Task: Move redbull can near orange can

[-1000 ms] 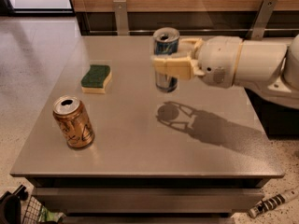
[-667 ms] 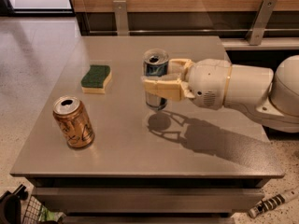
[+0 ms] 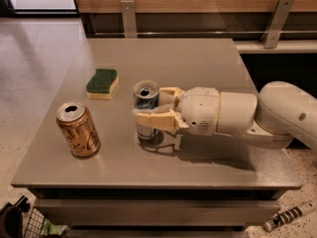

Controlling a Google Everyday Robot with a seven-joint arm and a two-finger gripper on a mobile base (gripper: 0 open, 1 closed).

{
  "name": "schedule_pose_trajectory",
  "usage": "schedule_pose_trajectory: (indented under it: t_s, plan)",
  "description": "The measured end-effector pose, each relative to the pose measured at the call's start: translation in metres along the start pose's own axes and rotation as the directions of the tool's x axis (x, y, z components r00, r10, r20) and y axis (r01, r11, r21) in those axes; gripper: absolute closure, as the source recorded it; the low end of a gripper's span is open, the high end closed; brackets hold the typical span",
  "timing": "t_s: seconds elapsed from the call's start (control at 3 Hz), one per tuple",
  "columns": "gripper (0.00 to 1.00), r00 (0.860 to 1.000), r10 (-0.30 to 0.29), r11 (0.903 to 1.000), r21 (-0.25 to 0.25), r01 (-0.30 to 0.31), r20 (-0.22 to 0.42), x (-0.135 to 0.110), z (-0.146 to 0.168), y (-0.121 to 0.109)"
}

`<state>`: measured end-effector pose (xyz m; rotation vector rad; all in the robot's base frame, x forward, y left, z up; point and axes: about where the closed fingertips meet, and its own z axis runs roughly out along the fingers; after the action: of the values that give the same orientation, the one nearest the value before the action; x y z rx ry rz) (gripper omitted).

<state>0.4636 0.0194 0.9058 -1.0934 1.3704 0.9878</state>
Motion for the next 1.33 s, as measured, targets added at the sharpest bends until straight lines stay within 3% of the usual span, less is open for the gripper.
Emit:
schedule_pose_trajectory:
  t_s: [0.67,1.0,1.33]
  plan:
    - [1.0,0.996,-0.022,0.9903,-0.139,0.01,-0.085,0.018,0.035,0.013]
    - [1.0,0.995,-0.03,0.9821,-0.188,0.011,-0.095,0.021,0.044,0.017]
    - [0.85,0.995,-0.031,0.9808,-0.194,0.012,-0.096,0.02,0.045,0.018]
